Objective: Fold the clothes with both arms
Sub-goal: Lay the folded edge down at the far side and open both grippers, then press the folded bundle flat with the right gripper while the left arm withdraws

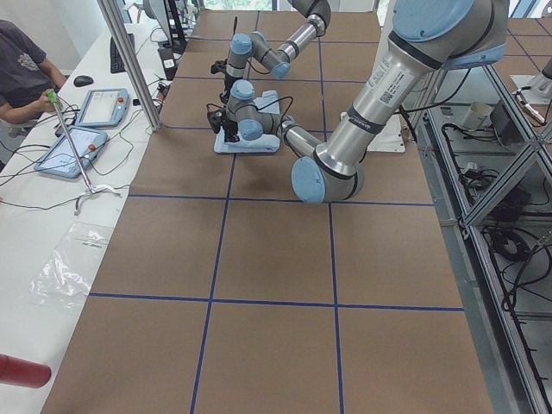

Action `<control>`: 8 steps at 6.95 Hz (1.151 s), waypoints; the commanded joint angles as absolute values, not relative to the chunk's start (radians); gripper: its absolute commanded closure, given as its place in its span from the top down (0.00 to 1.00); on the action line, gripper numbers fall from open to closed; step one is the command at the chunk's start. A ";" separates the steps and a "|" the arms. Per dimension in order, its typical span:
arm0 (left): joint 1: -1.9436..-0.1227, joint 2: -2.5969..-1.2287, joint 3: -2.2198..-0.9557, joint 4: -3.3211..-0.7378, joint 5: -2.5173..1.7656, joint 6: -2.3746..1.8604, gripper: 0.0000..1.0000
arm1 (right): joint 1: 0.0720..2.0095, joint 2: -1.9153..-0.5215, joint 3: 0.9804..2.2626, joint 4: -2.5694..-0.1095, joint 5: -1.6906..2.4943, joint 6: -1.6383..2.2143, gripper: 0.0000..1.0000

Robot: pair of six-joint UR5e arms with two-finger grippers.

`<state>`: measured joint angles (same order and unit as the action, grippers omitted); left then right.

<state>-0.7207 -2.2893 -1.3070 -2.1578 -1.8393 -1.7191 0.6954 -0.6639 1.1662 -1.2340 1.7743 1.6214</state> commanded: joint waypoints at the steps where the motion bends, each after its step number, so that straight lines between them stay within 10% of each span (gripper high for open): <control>1: -0.722 -2.289 -1.307 -2.158 -1.838 -1.726 0.78 | 0.696 -0.664 1.163 -1.226 1.775 1.621 1.00; 8: -0.871 -2.174 -1.348 -2.128 -1.921 -1.551 0.79 | 0.603 -0.661 1.175 -1.201 1.749 1.248 1.00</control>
